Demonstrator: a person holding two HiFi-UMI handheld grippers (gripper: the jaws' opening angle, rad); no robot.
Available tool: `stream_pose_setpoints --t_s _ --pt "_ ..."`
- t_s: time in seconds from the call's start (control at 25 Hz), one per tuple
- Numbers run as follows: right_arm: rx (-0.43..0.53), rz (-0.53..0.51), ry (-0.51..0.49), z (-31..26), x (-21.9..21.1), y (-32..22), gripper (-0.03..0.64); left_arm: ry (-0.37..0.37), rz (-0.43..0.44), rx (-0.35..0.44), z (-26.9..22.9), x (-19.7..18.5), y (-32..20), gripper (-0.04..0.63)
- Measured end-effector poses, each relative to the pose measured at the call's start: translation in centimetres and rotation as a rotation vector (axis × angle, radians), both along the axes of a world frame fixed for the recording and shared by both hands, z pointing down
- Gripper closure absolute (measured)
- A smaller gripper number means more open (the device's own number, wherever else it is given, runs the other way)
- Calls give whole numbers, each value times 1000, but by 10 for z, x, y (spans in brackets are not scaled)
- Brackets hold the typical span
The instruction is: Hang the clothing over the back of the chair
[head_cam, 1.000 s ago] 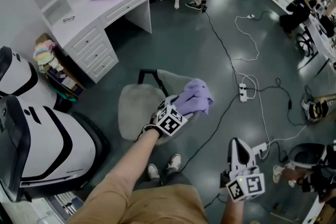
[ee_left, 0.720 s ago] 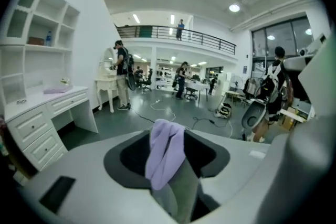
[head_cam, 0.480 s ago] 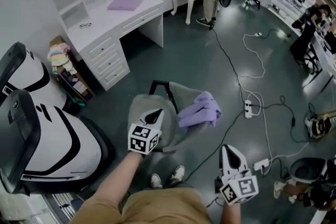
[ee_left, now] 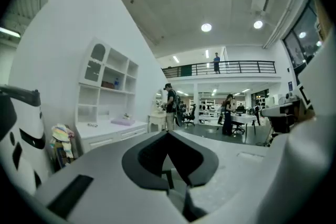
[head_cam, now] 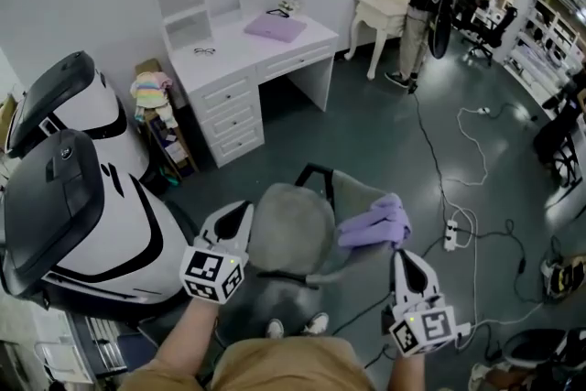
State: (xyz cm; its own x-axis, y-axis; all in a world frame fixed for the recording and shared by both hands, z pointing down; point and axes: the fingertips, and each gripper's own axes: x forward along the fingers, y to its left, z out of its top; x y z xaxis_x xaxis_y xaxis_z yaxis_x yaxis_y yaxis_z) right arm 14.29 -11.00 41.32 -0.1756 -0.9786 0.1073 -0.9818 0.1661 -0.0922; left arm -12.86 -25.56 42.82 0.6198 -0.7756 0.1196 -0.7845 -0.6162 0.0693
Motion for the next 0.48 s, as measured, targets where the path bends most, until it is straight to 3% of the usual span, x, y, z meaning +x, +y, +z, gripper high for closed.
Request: stream_pose_setpoints --t_s 0.2,0.48 --pt "33 -19 7 -19 -16 -8 614 18 -91 89 -40 -64 23 592" --pt "67 -24 19 -39 -28 -8 614 79 -183 159 -80 -120 60 592"
